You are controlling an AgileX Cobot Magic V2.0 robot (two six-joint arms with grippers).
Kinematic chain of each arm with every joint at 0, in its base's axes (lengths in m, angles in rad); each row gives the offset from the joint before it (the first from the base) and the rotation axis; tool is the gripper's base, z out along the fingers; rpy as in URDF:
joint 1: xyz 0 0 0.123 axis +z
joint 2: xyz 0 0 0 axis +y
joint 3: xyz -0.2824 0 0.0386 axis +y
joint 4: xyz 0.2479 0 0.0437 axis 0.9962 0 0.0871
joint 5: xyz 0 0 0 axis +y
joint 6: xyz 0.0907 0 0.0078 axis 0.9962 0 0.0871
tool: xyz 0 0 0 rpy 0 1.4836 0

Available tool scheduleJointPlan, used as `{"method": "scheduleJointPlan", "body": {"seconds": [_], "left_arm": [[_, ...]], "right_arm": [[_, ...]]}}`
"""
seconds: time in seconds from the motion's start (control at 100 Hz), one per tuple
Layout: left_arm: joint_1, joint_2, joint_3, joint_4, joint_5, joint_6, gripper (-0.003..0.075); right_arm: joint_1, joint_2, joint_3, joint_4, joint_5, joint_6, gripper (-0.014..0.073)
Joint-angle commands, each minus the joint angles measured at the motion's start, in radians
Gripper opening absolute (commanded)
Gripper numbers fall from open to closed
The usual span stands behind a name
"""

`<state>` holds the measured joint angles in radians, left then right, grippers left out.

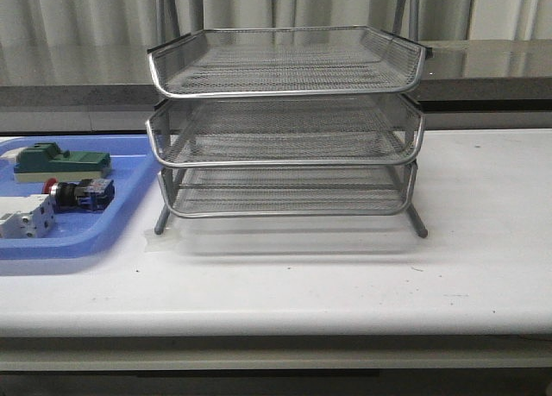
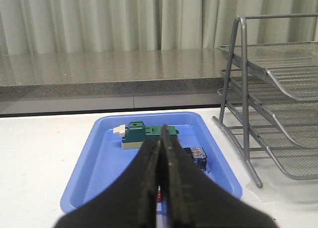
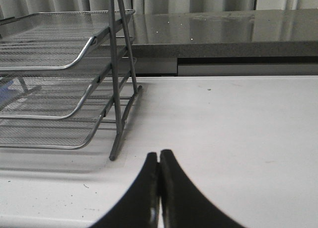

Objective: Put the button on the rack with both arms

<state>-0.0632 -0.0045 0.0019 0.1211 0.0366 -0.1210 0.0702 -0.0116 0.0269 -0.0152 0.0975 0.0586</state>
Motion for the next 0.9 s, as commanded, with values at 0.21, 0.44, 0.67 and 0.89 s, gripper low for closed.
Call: {"method": "scheduleJointPlan", "body": {"seconds": [0.21,0.44,0.67,0.89], "left_arm": [[-0.005,-0.032,0.043,-0.003,-0.071,-0.013,-0.0020],[-0.005,-0.032,0.043,-0.003,-0.071,-0.013,-0.0020],[-0.005,-0.032,0.043,-0.003,-0.071,-0.013,-0.0020],[-0.005,-0.032,0.043,-0.003,-0.071,-0.013,-0.0020]], "right_arm": [[-0.003,-0.010,-0.112,0.050,-0.029,-0.007,-0.0060],[-0.003,0.108,-0.343,0.052,0.187,-0.007,-0.0060],[-0.003,0.384,-0.581,0.070,0.476,-0.007,-0.0060],[-0.003,0.611,-0.717,0.274,0.547,-0.007,-0.0060]]}}
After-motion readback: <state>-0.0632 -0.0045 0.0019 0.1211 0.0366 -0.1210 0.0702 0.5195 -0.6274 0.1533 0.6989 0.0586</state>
